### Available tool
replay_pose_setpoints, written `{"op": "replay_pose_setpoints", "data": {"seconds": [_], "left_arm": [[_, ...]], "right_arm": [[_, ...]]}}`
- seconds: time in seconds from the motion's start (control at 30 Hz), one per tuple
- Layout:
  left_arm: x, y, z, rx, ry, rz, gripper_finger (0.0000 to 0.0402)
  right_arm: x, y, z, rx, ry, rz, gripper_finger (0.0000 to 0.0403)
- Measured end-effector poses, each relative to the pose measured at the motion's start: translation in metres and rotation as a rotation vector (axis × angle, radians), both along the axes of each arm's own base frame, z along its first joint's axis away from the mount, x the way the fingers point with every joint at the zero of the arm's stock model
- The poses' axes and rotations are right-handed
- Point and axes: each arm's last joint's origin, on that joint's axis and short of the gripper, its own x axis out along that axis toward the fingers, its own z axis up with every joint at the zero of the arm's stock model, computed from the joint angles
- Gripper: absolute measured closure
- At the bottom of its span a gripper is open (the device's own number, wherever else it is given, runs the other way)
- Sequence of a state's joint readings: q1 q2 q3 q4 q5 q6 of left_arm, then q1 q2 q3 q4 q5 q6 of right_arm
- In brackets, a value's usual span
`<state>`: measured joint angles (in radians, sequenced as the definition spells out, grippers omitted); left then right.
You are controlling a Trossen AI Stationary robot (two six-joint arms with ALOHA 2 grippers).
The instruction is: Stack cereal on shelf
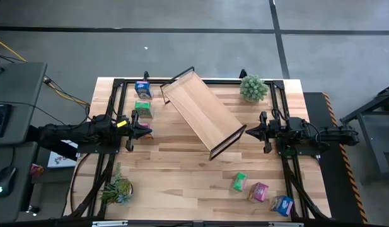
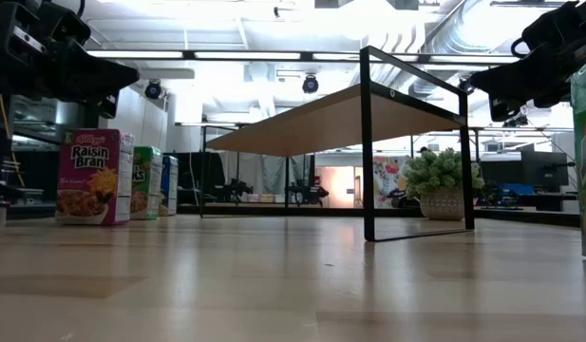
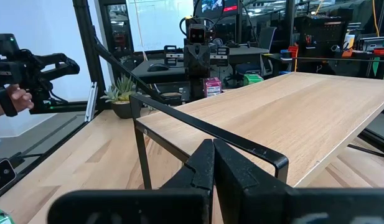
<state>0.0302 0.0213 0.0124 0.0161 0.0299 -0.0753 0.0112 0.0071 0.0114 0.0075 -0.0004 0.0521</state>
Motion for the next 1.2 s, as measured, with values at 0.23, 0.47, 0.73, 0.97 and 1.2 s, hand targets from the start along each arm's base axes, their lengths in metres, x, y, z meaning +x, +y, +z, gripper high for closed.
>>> {"op": "replay_pose_setpoints", "data": {"seconds": [0.23,0.47,0.73,0.97,1.2], "left_arm": [[0.0,0.0,0.0,0.0,0.0,0.0,0.0401],[0.0,0.0,0.0,0.0,0.0,0.0,0.0401],[0.0,0.0,0.0,0.0,0.0,0.0,0.0401],[0.0,0.0,0.0,0.0,0.0,0.0,0.0401],[0.0,0.0,0.0,0.0,0.0,0.0,0.0401]], "right_arm": [[0.0,0.0,-0.0001,0.0,0.0,0.0,0.0402],[0.0,0.0,-0.0001,0.0,0.0,0.0,0.0402],[0.0,0.0,-0.0001,0.0,0.0,0.0,0.0402],[0.0,0.0,0.0001,-0.001,0.0,0.0,0.0402],[0.0001,-0.0002,0.0004,-0.154,-0.009,-0.008,0.0402]]}}
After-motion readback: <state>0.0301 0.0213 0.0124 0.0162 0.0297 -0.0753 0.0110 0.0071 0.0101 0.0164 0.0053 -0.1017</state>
